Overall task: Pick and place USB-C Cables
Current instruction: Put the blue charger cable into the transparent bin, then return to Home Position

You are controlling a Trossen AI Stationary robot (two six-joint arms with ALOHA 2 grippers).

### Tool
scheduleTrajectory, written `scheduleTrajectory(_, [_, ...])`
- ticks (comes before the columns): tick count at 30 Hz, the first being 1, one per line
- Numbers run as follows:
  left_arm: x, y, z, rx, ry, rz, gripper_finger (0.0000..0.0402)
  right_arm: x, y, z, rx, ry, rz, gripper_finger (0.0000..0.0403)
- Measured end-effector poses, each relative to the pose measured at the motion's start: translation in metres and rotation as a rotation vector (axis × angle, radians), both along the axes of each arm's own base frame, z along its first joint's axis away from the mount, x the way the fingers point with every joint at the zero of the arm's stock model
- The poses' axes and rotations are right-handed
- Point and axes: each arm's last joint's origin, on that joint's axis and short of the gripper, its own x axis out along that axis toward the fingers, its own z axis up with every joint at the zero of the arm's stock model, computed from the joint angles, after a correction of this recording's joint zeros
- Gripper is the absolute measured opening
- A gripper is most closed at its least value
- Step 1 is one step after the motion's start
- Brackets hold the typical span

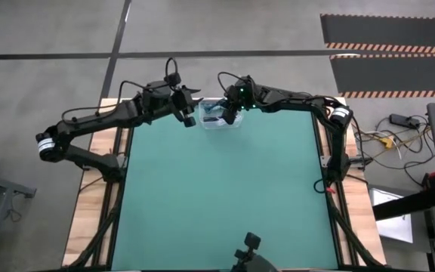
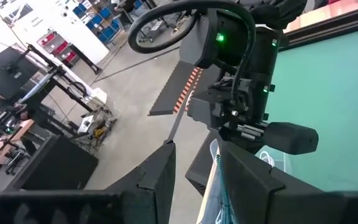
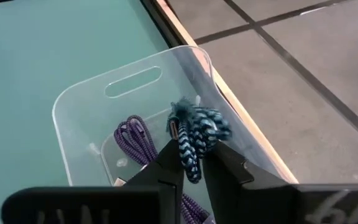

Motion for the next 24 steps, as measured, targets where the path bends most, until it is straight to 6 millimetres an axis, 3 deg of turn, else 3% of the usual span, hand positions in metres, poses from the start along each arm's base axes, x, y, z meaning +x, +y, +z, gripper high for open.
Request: scheduleTrajectory(24, [0.0002,0.0001,-0.0006,-0.003,0.004,0.000,0.0112,-0.0039,-0.0023,0.0022,0.024,0.018,-0.019,0.0136])
